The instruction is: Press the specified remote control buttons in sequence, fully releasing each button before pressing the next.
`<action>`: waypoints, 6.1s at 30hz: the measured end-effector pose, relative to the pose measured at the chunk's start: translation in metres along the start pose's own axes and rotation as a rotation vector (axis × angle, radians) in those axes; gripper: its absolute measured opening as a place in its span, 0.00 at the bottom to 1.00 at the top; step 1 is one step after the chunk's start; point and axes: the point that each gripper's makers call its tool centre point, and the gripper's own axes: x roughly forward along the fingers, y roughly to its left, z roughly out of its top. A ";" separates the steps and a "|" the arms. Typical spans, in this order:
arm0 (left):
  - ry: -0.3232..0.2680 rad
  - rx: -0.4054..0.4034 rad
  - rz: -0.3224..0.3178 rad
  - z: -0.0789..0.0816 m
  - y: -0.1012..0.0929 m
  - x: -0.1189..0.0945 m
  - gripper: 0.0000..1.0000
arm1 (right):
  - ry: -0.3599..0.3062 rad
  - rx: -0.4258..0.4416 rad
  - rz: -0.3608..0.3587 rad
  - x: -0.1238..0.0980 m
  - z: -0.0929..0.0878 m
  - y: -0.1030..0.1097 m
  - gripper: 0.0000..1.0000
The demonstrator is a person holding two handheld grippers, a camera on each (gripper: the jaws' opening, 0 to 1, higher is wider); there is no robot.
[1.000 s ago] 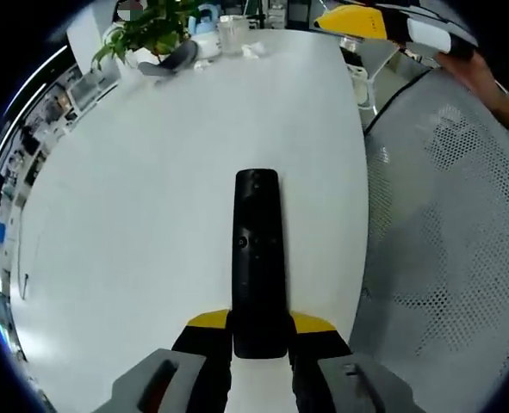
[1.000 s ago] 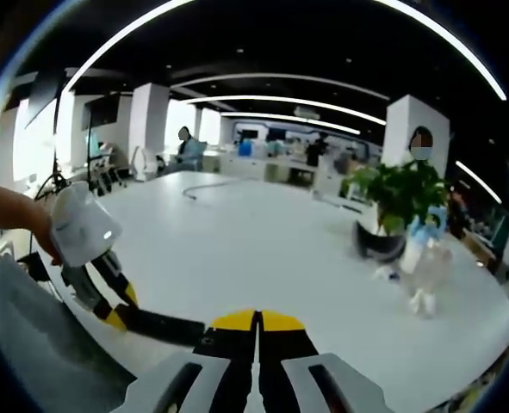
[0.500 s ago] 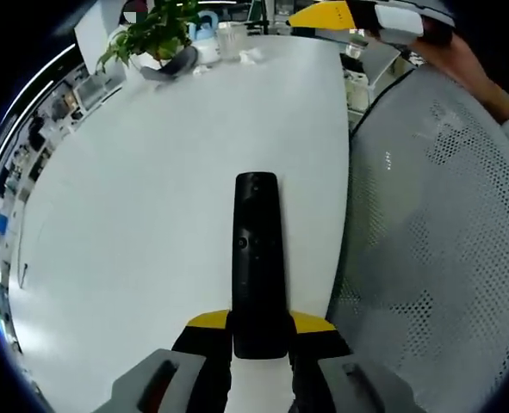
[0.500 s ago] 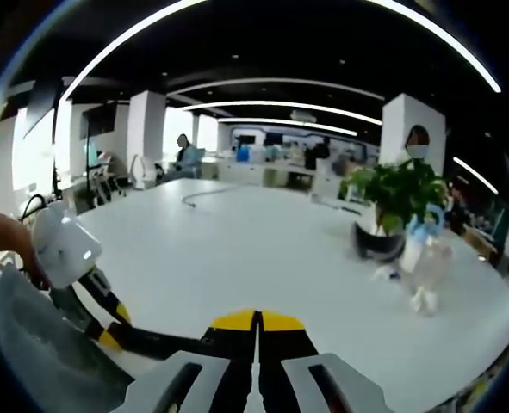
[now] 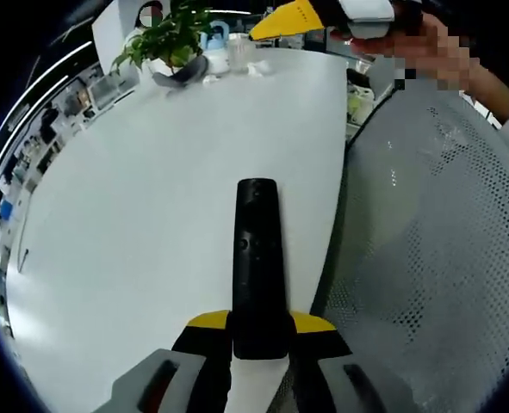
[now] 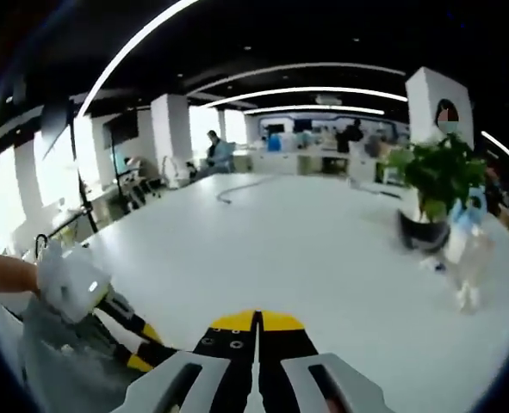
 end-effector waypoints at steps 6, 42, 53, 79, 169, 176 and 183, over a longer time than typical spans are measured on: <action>-0.059 -0.022 0.002 0.000 0.000 0.000 0.24 | 0.118 0.161 0.114 0.027 -0.005 0.014 0.00; -0.187 -0.045 0.006 0.007 -0.001 0.002 0.25 | 0.527 0.596 0.166 0.043 -0.111 0.026 0.00; -0.194 -0.044 0.003 0.008 -0.001 0.003 0.25 | 0.525 0.626 0.157 0.045 -0.114 0.022 0.00; -0.196 -0.046 0.006 0.008 -0.002 0.002 0.25 | 0.513 0.615 0.138 0.045 -0.113 0.022 0.00; -0.216 -0.038 0.002 0.009 -0.002 0.002 0.25 | 0.526 0.548 0.158 0.047 -0.115 0.034 0.00; -0.215 -0.039 0.002 0.009 -0.002 0.002 0.25 | 0.535 0.586 0.175 0.046 -0.114 0.034 0.00; -0.216 -0.036 -0.001 0.009 -0.002 0.002 0.25 | 0.549 0.570 0.173 0.046 -0.114 0.034 0.00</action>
